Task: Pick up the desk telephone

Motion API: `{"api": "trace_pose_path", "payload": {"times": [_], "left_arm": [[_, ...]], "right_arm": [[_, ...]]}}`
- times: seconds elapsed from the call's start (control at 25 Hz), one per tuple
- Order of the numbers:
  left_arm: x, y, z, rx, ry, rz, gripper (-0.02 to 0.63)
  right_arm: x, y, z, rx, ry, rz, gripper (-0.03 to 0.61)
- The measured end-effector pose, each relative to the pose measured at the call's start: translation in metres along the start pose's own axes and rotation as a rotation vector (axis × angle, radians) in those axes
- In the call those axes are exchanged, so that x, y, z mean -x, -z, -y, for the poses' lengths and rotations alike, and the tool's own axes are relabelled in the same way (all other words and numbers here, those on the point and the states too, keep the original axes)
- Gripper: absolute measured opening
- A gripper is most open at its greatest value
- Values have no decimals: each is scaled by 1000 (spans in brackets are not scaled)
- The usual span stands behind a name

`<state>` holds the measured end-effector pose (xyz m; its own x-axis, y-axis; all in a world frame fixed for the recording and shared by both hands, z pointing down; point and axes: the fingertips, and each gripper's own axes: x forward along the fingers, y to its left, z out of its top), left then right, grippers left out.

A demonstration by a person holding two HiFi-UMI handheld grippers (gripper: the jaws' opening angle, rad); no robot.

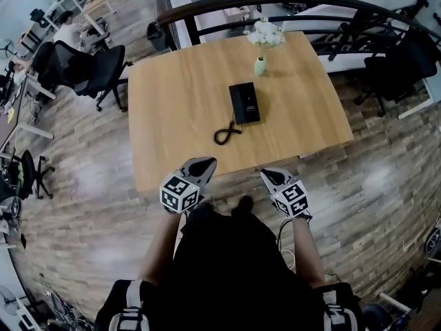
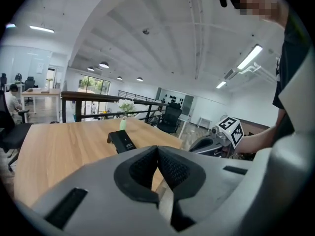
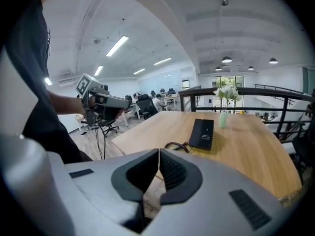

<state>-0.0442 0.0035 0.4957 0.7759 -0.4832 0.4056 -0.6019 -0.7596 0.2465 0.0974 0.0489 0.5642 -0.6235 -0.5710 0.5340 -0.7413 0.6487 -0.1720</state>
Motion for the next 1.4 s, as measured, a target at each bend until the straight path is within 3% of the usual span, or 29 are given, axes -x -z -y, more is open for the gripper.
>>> {"api": "trace_pose_path", "payload": {"times": [0.2,0.44,1.08,1.4], "left_arm": [[-9,4,8,26,-51,-3,21],[-23,1,8,34,-54,-14,21],[-100,-32,-45,79,68,-4,21],[-125,-41,-82,101,94,-9,21]], "right_arm": [[-2,7,14,13,-53,-7,23],[-3,5,27,-8,-66,1,23],[-26,-31,87,-8,21,-64,23],[-56,-51,104,-4,22,-81,23]]}}
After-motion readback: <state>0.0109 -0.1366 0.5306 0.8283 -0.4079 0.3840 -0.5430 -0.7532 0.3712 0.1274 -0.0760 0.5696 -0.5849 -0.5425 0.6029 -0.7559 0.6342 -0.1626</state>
